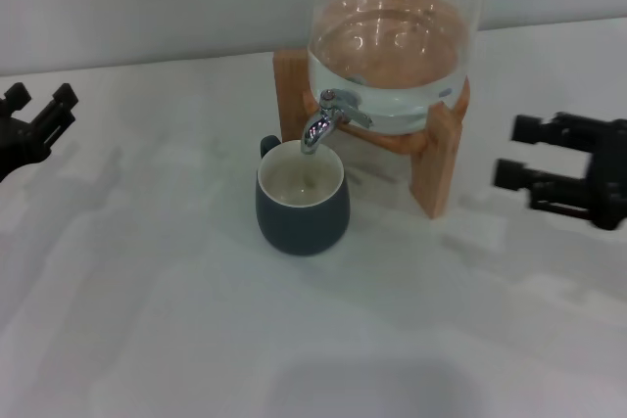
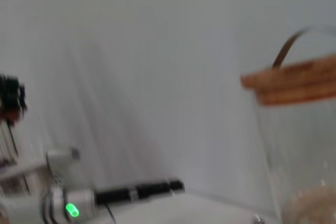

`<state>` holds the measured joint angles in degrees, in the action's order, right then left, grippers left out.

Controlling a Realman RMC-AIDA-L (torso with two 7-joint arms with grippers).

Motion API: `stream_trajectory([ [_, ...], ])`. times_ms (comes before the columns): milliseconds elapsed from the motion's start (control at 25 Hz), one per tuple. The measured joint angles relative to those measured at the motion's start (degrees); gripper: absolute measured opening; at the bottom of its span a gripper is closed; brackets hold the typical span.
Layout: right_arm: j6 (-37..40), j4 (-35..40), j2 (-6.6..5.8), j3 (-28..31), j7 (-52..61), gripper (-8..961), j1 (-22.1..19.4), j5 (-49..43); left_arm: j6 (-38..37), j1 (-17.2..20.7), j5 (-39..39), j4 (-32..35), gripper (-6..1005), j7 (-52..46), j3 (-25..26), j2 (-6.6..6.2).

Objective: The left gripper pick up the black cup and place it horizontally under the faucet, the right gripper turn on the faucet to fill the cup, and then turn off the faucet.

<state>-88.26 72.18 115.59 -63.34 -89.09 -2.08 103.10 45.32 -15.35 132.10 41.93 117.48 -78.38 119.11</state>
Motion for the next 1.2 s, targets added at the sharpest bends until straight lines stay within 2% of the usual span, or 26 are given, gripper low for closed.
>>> stream_trajectory([
  [160, 13.8, 8.5, 0.02, -9.5, 2.1, 686, -2.6, -3.8, 0.1, 0.9, 0.0, 0.5, 650, -0.7, 0.5, -0.08],
  [520, 27.1, 15.4, -0.08, -19.9, 7.8, 686, -3.2, -9.2, 0.1, 4.2, -0.3, 5.8, 650, -1.9, 0.4, -0.11],
  [760, 30.9, 16.8, -0.16, -24.4, 11.0, 687, -1.9, -12.5, 1.6, 6.8, -0.4, 9.8, 650, -2.1, 0.3, -0.05],
  [1200, 34.7, 16.8, -0.28, -27.1, 13.4, 687, 1.0, -13.1, 2.3, 7.1, -0.5, 10.2, 650, -2.2, 0.1, -0.11],
])
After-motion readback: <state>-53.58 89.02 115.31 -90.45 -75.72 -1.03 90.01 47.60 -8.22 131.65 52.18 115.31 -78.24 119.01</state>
